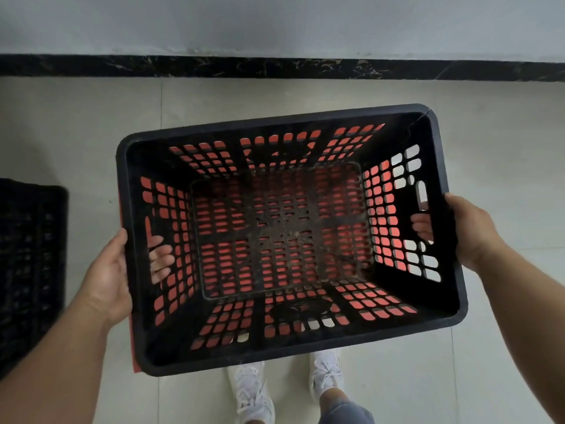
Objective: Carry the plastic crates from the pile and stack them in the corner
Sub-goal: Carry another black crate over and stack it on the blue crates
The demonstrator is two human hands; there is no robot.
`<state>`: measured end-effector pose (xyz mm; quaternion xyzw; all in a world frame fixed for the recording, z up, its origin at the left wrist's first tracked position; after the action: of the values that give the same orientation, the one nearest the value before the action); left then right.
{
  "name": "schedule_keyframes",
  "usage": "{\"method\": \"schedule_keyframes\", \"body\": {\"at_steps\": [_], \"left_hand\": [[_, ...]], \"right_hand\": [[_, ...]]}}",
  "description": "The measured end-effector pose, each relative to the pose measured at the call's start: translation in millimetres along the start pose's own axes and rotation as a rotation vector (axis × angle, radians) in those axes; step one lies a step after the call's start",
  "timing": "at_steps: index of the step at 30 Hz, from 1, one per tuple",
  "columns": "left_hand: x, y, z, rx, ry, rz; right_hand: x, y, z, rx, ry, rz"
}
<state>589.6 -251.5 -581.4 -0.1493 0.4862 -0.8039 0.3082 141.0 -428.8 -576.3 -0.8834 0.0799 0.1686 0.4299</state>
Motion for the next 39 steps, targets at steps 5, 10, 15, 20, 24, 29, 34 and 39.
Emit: {"method": "schedule_keyframes", "body": {"at_steps": [5, 10, 15, 20, 24, 29, 34, 39], "left_hand": [[5.8, -3.0, 2.6, 0.027, -0.039, 0.074], [-6.6, -31.4, 17.4, 0.054, -0.031, 0.106], [-26.6, -87.8, 39.7, 0.079, -0.048, 0.158], [-46.0, -149.6, 61.2, 0.081, -0.080, 0.209], [-62.8, -197.2, 75.4, 0.099, -0.108, 0.242], [-82.8, -265.0, 91.2, 0.132, -0.143, 0.303], [-105.0, -340.5, 108.3, 0.145, -0.218, 0.339], [-131.3, -417.9, 121.5, 0.173, -0.347, 0.333]], "right_hand": [[9.4, -10.1, -4.3, -0.081, -0.086, 0.089], [10.9, -34.9, -22.2, -0.099, -0.088, 0.103], [6.7, -80.0, -52.3, -0.090, -0.077, 0.077], [-2.8, -130.2, -91.4, -0.103, -0.101, 0.069], [-12.9, -168.9, -122.8, -0.121, -0.115, 0.040], [-27.4, -219.7, -168.9, -0.171, -0.184, -0.028], [-35.0, -270.2, -219.9, -0.199, -0.204, -0.160], [-30.8, -324.6, -277.7, -0.274, -0.232, -0.304]]}}
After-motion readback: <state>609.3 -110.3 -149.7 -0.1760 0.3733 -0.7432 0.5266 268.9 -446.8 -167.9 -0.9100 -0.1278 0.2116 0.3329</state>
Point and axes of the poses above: each hand's wrist, its own y-axis towards the middle knuckle, its own x-axis out of the palm, z = x × y, the point moved 1 cm from there along y, towards the middle knuckle, and after that the axes turned 4 degrees about z, right-handed, at the moved point
